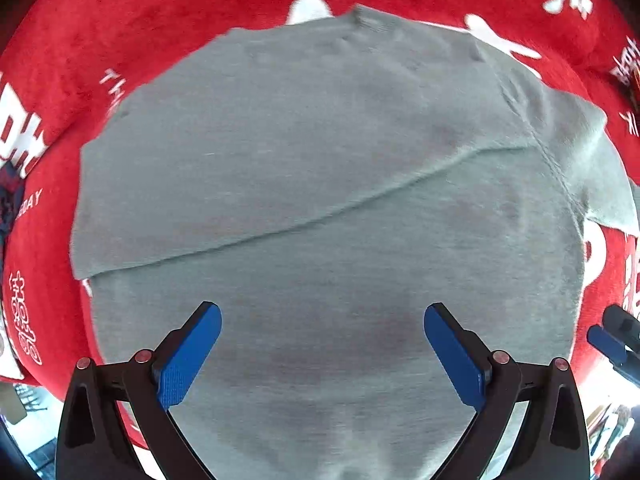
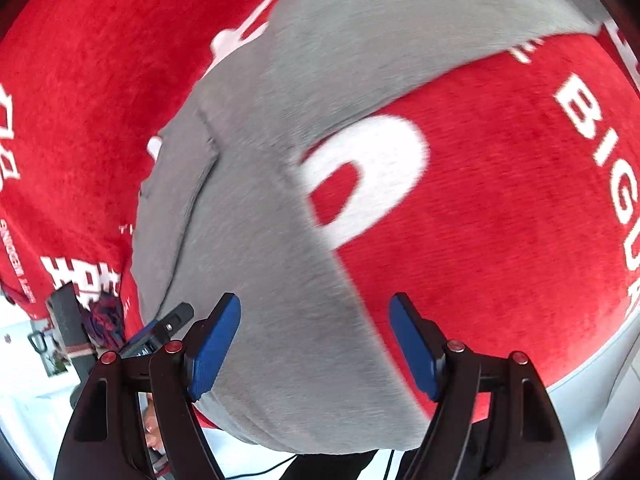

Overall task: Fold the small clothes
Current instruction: 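Move the right tool to the other sleeve cuff and close on it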

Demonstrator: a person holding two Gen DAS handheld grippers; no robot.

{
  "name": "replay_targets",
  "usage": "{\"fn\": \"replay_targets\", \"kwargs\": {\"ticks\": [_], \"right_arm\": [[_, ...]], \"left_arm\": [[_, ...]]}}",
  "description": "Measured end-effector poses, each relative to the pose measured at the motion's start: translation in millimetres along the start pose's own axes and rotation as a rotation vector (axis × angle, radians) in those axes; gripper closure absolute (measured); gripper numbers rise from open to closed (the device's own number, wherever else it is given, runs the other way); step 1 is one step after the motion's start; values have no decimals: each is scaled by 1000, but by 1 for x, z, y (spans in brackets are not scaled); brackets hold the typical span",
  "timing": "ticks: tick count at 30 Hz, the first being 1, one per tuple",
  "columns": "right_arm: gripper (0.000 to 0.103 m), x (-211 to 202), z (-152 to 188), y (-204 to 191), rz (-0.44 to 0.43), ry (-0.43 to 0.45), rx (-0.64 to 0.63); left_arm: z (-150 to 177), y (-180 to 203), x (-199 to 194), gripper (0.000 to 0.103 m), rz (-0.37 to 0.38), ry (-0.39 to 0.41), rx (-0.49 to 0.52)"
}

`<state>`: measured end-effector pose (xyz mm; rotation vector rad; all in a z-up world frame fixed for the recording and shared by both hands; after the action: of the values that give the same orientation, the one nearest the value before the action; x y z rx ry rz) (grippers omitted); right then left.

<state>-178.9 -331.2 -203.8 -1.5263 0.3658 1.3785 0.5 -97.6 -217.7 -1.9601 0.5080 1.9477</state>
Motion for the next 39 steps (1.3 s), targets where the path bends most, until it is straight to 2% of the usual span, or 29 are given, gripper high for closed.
{"fn": "replay_targets", "kwargs": {"ticks": [10, 22, 32, 39], "right_arm": [[23, -36, -36, 61, -86, 115, 136], [23, -77, -90, 145, -226, 346, 354], [23, -86, -122, 189, -350, 495, 548], [23, -83, -145, 213, -433, 551, 649]], "left_arm": [[-6, 57, 5, 1, 7, -8, 69], [-10, 116, 2, 1, 29, 34, 118], [-18, 159, -1, 1, 51, 47, 144], [-13, 178, 8, 1, 59, 44, 159]]}}
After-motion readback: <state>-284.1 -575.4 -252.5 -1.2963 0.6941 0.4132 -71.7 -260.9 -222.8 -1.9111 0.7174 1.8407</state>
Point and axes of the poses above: each gripper's, at about its wrist camera, not at the fingertips, and x roughly the way its jaws point, y to its right, z to its underside, the point moved 2 cm from there along x, roughly the way its jaws point, and after that the axes turned 3 degrees about z, right-handed, at the moved point
